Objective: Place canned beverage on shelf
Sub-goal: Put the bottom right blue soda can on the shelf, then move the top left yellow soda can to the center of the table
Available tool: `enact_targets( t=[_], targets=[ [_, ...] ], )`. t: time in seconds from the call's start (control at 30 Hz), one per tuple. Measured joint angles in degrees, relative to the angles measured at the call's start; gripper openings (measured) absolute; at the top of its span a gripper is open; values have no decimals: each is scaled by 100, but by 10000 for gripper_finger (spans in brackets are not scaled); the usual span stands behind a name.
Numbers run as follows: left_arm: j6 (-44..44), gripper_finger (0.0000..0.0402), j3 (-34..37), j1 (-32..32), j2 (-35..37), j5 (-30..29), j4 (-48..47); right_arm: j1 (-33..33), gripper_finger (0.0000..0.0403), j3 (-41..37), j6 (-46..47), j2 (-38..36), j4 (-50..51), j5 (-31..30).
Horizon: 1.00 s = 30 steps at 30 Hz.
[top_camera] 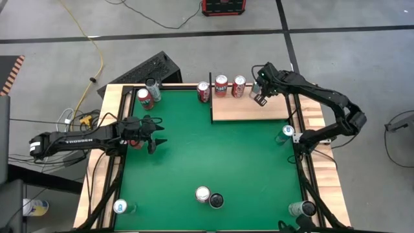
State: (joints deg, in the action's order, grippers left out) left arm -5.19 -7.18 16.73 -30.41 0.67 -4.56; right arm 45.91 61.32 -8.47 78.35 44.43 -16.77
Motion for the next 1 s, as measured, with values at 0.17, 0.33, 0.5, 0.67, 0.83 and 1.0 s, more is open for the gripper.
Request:
enact_targets(
  t=[0.17,0.33,0.5,0.67,0.83,1.0],
  targets=[
    [1,297,1,0,0,0,-2,0,20,0,0,2,-112,11],
    [1,297,2,1,0,-2,-2,0,20,0,-21,2,-199,12],
    [1,297,2,0,0,0,-2,0,20,0,-59,2,-407,40],
    [2,297,2,2,0,-2,-2,0,20,0,-99,4,-489,41],
    [1,297,4,0,0,-1,-2,0,21,0,-103,4,-436,2],
    [2,297,4,1,0,-1,-2,-32,21,69,-38,-128,387,-25]
  ],
)
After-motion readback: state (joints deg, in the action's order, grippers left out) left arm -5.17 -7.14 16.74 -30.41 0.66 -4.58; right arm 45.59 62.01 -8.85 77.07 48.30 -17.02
